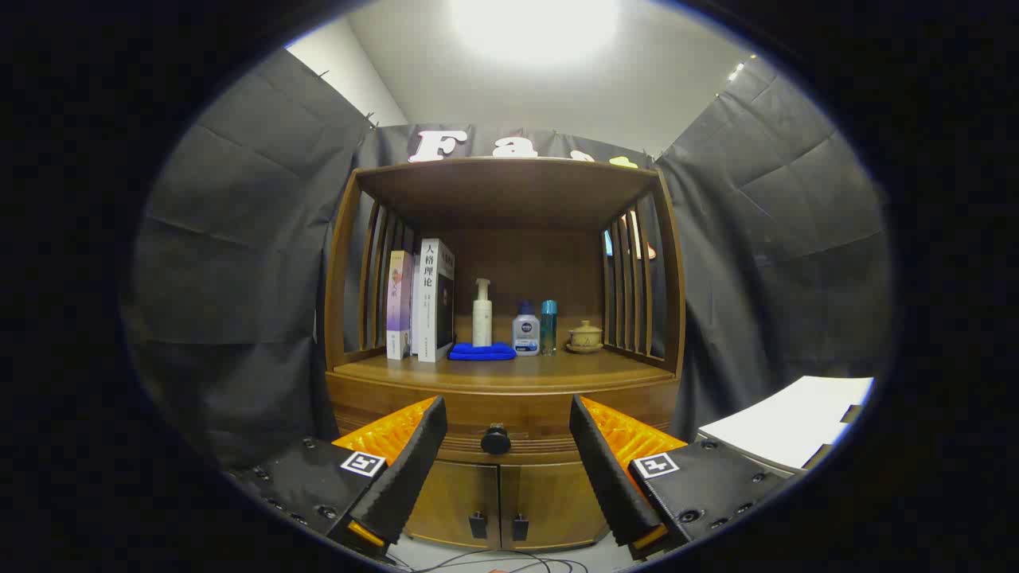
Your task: Pull open the drawer, take out the items inside it, and place them on the countertop above the cabinet.
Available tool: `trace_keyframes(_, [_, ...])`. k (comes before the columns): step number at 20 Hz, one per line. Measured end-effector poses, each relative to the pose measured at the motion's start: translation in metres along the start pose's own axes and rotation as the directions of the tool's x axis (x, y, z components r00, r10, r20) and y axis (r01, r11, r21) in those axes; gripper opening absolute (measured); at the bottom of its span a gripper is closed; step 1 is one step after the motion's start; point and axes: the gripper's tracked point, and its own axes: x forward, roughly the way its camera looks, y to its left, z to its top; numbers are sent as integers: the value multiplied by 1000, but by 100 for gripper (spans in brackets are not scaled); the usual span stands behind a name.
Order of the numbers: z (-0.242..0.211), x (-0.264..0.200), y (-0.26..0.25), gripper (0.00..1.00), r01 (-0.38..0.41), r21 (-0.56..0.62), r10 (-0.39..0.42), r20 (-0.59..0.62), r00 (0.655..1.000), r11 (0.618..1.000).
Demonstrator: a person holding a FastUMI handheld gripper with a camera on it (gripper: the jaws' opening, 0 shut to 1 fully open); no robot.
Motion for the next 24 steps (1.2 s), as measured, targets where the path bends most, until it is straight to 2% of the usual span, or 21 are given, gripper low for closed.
trace_keyframes(10, [28, -6, -27, 97, 60, 22, -60, 15, 998, 998])
trace_keyframes(19, [36, -7, -25, 97, 47, -22, -46, 29, 999, 999])
trace_keyframes(24, [22, -2, -23, 97, 48, -5, -48, 6, 999, 999])
